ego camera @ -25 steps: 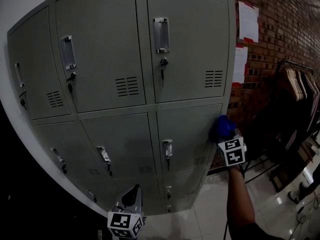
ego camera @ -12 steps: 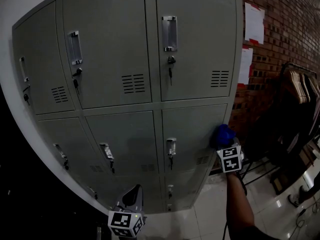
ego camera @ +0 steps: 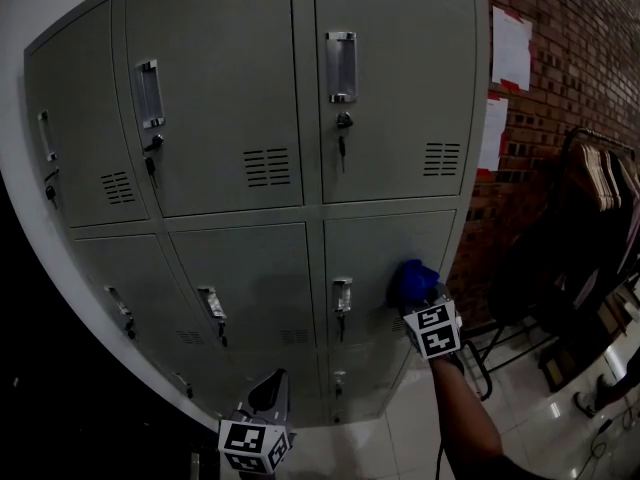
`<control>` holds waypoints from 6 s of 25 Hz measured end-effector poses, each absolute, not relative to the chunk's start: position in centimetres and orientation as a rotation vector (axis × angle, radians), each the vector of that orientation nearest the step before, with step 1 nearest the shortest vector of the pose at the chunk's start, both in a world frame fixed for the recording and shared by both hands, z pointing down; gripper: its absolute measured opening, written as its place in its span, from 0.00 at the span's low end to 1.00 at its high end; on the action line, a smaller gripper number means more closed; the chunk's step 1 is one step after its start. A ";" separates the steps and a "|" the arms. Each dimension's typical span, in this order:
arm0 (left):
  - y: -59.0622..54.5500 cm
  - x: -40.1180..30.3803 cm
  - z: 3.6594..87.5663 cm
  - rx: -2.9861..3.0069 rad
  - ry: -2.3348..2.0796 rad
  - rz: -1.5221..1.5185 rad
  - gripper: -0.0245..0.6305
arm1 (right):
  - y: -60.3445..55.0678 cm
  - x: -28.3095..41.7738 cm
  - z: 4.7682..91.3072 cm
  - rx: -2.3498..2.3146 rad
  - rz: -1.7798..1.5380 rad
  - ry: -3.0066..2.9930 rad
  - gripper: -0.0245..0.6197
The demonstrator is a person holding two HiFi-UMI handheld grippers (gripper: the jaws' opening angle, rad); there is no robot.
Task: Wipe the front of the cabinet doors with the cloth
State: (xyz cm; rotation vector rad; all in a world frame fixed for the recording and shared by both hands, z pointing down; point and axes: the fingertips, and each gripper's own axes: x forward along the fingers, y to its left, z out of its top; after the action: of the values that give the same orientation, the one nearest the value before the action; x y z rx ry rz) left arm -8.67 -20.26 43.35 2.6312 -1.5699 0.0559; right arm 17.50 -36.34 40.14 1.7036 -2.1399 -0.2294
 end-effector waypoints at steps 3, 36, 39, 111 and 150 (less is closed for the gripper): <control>-20.5 -9.0 43.3 2.626 -1.580 0.054 0.05 | -36.5 15.4 40.3 1.680 -0.283 -2.128 0.16; -21.8 -11.4 42.9 2.556 -1.667 -0.028 0.05 | -34.9 12.3 39.0 1.638 -0.280 -2.285 0.16; -22.1 -10.4 43.1 2.574 -1.635 -0.016 0.05 | -35.1 17.5 40.1 1.732 -0.232 -2.186 0.16; -22.1 -12.1 45.0 2.510 -1.679 0.039 0.05 | -36.3 23.2 51.5 1.761 0.013 -1.942 0.16; -21.0 -12.4 45.0 2.503 -1.684 0.036 0.05 | -34.9 19.0 52.5 1.666 -0.118 -2.017 0.17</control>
State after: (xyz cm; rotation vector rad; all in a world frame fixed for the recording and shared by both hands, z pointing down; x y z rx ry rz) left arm -12.35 -21.00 44.95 2.5027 -1.6843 0.0362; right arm 18.97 -34.86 52.52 1.6658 -2.0171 -0.1177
